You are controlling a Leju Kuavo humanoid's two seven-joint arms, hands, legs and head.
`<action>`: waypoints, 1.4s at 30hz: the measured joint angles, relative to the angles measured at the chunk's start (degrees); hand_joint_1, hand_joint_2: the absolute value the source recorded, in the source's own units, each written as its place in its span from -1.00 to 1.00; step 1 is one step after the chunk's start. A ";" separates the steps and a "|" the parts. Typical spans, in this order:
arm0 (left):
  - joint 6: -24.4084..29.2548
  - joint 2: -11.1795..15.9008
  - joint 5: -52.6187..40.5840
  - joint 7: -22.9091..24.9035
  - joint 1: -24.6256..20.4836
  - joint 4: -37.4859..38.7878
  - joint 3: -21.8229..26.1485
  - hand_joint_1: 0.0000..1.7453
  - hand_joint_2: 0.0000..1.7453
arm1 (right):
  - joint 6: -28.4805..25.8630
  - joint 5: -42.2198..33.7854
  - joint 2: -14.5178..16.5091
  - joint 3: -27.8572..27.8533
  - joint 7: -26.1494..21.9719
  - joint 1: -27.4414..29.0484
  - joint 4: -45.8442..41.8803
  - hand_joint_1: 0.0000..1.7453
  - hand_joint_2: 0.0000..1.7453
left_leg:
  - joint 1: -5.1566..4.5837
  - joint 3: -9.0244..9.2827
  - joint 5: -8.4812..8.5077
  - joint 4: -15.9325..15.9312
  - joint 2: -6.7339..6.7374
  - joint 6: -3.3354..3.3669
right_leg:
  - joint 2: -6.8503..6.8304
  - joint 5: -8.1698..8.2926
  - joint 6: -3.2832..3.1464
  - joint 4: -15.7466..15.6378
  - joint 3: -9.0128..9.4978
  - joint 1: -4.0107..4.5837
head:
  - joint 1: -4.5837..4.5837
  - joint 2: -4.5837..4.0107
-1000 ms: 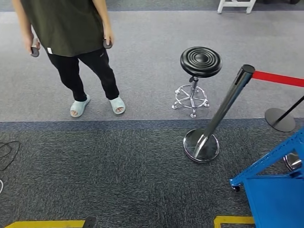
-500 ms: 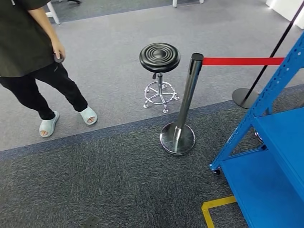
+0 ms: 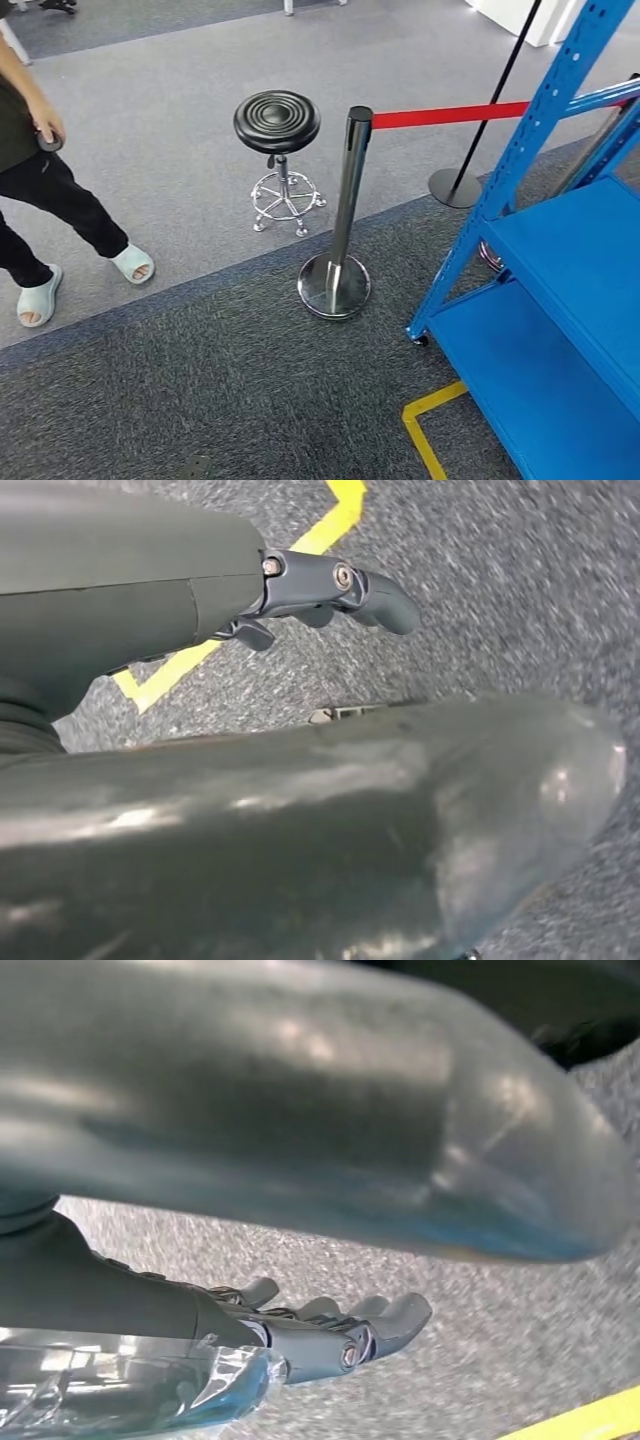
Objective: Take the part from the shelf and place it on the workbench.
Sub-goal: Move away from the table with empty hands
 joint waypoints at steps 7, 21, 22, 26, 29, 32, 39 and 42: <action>-0.32 -0.16 -0.51 0.78 -0.15 0.00 -0.27 -1.00 -1.00 | -0.15 0.01 0.00 -0.19 -0.45 -0.06 0.00 -1.00 -1.00 | -0.48 1.66 -1.32 0.17 4.33 -1.63 | -3.69 7.09 -1.45 -15.92 8.93 0.34 | -0.11 0.00; -0.52 -0.05 -0.99 1.74 -0.39 0.00 -0.51 -1.00 -1.00 | 0.08 -0.01 0.00 -0.21 -0.27 -0.36 -0.01 -1.00 -1.00 | 0.89 -0.25 -0.58 1.21 -7.12 -2.66 | 7.25 8.25 -1.71 -16.14 7.89 -0.39 | -0.60 0.01; -0.51 -0.06 -1.01 1.75 -0.41 0.00 -0.52 -1.00 -1.00 | 0.08 0.00 0.00 -0.21 -0.25 -0.30 -0.01 -1.00 -1.00 | 0.84 -0.10 -0.72 0.64 -7.18 -2.34 | 7.89 8.40 -1.27 -16.27 7.54 -0.43 | -0.63 0.01; -0.51 -0.13 -1.08 1.77 -0.49 0.00 -0.57 -1.00 -1.00 | 0.10 0.00 0.00 -0.21 -0.31 0.06 0.00 -1.00 -1.00 | 0.81 -0.08 -0.21 0.33 -4.12 -0.66 | 4.82 6.70 -0.13 -13.66 5.67 -0.41 | -0.16 0.00; -0.46 -0.08 -1.09 1.85 -0.12 0.00 -0.56 -1.00 -1.00 | 0.23 0.01 0.00 -0.21 -0.53 -0.14 0.00 -1.00 -1.00 | 0.34 0.00 -0.34 0.33 -1.36 -0.11 | 0.44 1.14 0.15 -2.91 0.84 -0.27 | 0.26 0.00; -0.40 -0.02 -1.13 1.90 -0.08 0.00 -0.57 -1.00 -1.00 | 0.25 -0.01 0.00 -0.21 -0.48 0.02 0.00 -1.00 -1.00 | 0.14 0.29 -0.63 0.37 1.18 -0.16 | -0.41 2.34 0.14 -2.74 1.47 -0.26 | 0.26 0.00; -0.33 0.08 -1.04 2.11 -0.29 0.00 -0.55 -1.00 -1.00 | 0.26 0.01 0.00 -0.23 -0.31 -0.12 0.00 -1.00 -1.00 | -0.35 1.70 -1.78 0.50 4.55 -2.11 | -3.49 7.12 -1.92 -15.68 8.66 0.20 | 0.05 0.00; -0.29 0.09 -1.04 2.16 -0.38 0.00 -0.55 -1.00 -1.00 | 0.28 -0.01 0.00 -0.25 -0.36 -0.26 -0.01 -1.00 -1.00 | 0.01 -0.46 -5.32 5.54 0.41 -3.00 | -1.24 7.57 -2.91 -16.03 8.49 -0.24 | -0.28 0.00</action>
